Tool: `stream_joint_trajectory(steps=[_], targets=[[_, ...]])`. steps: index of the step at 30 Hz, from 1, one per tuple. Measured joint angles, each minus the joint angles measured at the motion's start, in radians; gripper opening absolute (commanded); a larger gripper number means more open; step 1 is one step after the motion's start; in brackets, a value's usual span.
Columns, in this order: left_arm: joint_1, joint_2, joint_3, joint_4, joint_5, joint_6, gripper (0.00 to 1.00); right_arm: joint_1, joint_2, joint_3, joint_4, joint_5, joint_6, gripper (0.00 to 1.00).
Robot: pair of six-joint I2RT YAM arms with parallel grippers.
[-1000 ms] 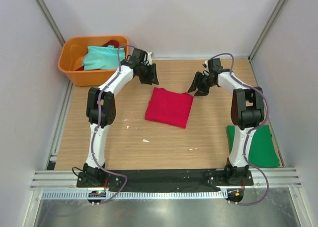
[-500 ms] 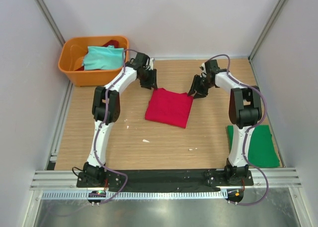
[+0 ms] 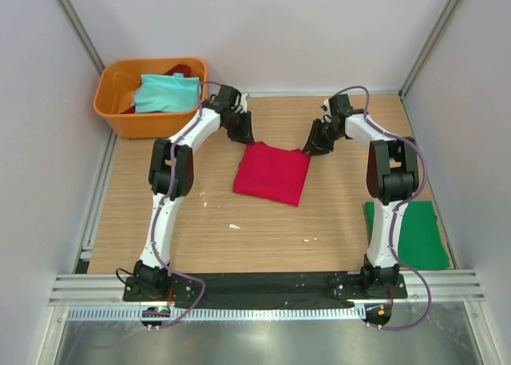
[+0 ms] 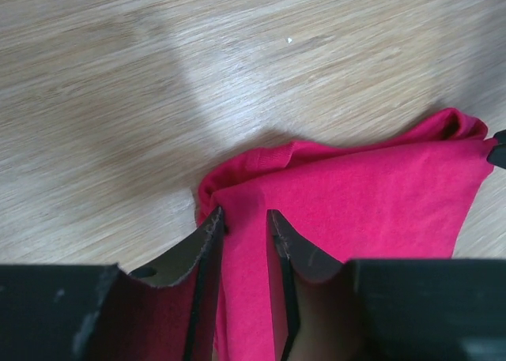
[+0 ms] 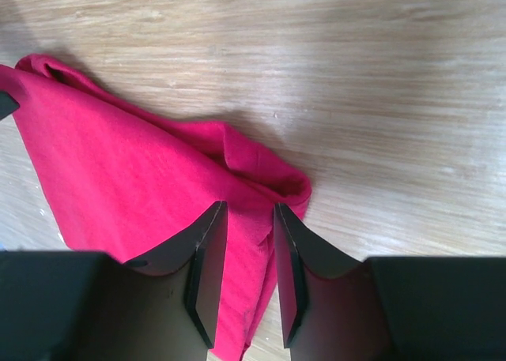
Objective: Fold and stack the t-shirts
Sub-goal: Fold the tshirt
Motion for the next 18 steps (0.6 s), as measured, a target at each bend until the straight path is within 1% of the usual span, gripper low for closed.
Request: stream_joint_trajectory(steps=[3, 4, 5, 7, 8, 10, 13, 15, 18], targets=[[0.000, 0.007, 0.000, 0.002, 0.004, -0.003, 0.28, 0.000, 0.019, 0.016, -0.002, 0.000, -0.002, 0.36], [0.000, 0.009, 0.000, 0.002, 0.005, -0.004, 0.24, 0.001, 0.025, 0.020, -0.004, 0.000, -0.003, 0.31], [0.000, 0.011, 0.000, 0.002, 0.006, -0.006, 0.14, 0.001, 0.031, 0.021, -0.004, 0.001, -0.004, 0.24], [0.000, 0.012, 0.000, 0.002, 0.008, -0.009, 0.05, 0.001, 0.039, 0.022, -0.007, 0.000, -0.008, 0.09], [0.000, 0.012, 0.000, 0.002, 0.009, -0.010, 0.00, 0.001, 0.042, 0.022, -0.009, 0.000, -0.007, 0.08], [0.000, 0.012, 0.000, 0.003, 0.010, -0.015, 0.00, 0.002, 0.043, 0.023, -0.011, 0.001, -0.001, 0.04], [0.000, 0.011, 0.000, 0.005, 0.005, -0.024, 0.00, 0.002, 0.040, 0.028, -0.021, 0.007, 0.002, 0.01], [0.000, 0.002, -0.014, 0.013, -0.001, -0.029, 0.00, 0.003, 0.030, 0.028, -0.036, 0.012, 0.008, 0.01], [0.000, -0.050, -0.081, 0.024, -0.006, -0.043, 0.00, 0.006, -0.012, 0.024, -0.063, 0.017, 0.024, 0.02]])
